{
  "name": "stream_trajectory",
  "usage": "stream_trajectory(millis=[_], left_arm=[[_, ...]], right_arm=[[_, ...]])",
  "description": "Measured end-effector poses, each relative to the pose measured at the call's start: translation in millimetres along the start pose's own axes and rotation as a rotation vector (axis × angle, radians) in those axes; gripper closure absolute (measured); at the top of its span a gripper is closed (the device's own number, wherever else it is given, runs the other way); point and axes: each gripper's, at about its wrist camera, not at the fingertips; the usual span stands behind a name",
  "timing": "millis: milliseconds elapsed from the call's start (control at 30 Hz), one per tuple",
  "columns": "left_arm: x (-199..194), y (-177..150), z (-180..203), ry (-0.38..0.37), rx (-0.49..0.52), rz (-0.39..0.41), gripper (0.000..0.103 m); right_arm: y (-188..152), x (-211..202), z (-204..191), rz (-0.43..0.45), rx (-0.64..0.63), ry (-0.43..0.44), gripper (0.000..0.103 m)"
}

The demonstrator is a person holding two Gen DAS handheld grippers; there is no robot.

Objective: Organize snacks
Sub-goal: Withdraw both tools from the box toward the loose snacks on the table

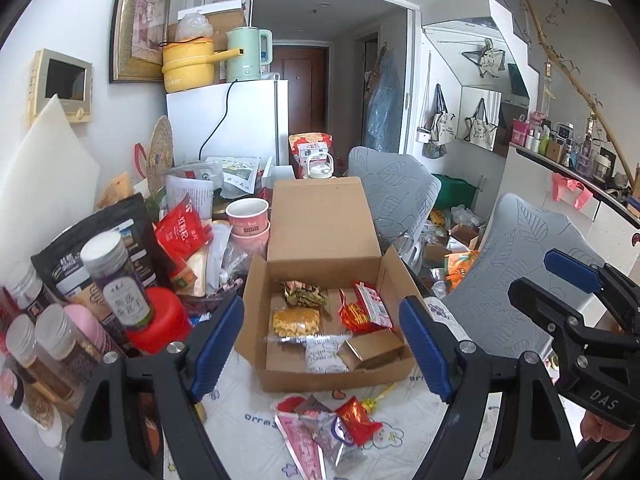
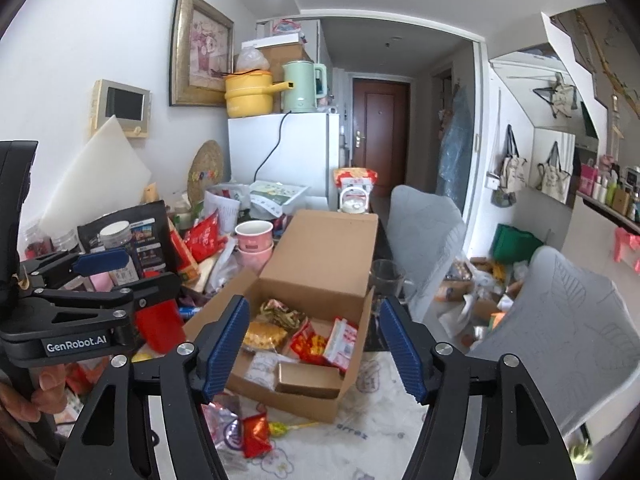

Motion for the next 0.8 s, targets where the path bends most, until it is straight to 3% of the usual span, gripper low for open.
stream_trajectory(millis=[400, 800], left_arm=[[-25, -58, 11, -0.04, 0.011, -0.059, 0.023], [-16, -112, 10, -0.056, -0.002, -0.163, 0.023]], right_arm=[[-59, -26, -2, -0.049, 0.024, -0.015, 0.035], [-114, -30, -3, -0.122, 0.042, -0.015, 0.035]])
Point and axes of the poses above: each gripper's, at about its wrist camera, not at the fingertips, and x roughly the way its jaws point, z to its right, y to its top, and after that the axes turned 14 degrees about -y, right-handed
